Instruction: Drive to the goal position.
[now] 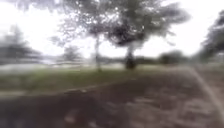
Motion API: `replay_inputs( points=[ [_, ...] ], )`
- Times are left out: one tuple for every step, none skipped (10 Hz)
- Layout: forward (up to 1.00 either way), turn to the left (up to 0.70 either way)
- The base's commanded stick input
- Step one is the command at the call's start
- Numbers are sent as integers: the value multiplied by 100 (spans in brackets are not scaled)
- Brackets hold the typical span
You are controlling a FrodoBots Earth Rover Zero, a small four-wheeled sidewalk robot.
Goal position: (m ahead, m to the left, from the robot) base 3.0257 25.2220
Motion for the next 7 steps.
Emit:
replay_inputs(
  points=[
    [70,35],
    [70,35],
    [59,41],
    [0,70],
    [0,70],
    [0,70],
    [0,70]
  ],
)
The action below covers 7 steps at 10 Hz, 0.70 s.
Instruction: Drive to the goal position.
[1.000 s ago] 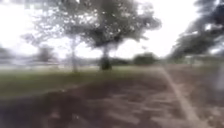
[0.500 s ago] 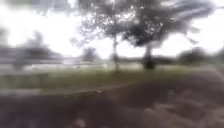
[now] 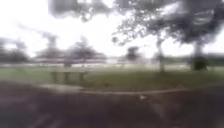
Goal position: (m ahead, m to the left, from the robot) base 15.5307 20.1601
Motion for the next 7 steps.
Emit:
replay_inputs(
  points=[
    [0,70],
    [0,70],
    [0,70],
    [0,70],
    [0,70],
    [0,70],
    [0,70]
  ],
)
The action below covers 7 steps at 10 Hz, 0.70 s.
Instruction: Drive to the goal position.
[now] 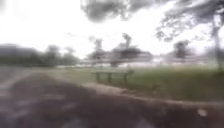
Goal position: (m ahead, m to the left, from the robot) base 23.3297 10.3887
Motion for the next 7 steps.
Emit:
replay_inputs(
  points=[
    [0,70],
    [0,70],
    [0,70],
    [0,70],
    [0,70],
    [0,70],
    [0,51]
  ],
)
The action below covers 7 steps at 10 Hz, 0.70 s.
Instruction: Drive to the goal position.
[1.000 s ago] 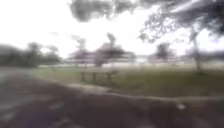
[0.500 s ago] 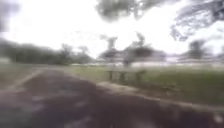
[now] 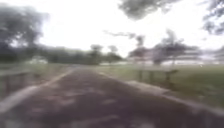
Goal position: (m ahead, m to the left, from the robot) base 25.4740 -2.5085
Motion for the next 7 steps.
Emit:
replay_inputs(
  points=[
    [0,22],
    [14,0],
    [68,0],
    [70,0],
    [70,0],
    [70,0],
    [70,0]
  ],
)
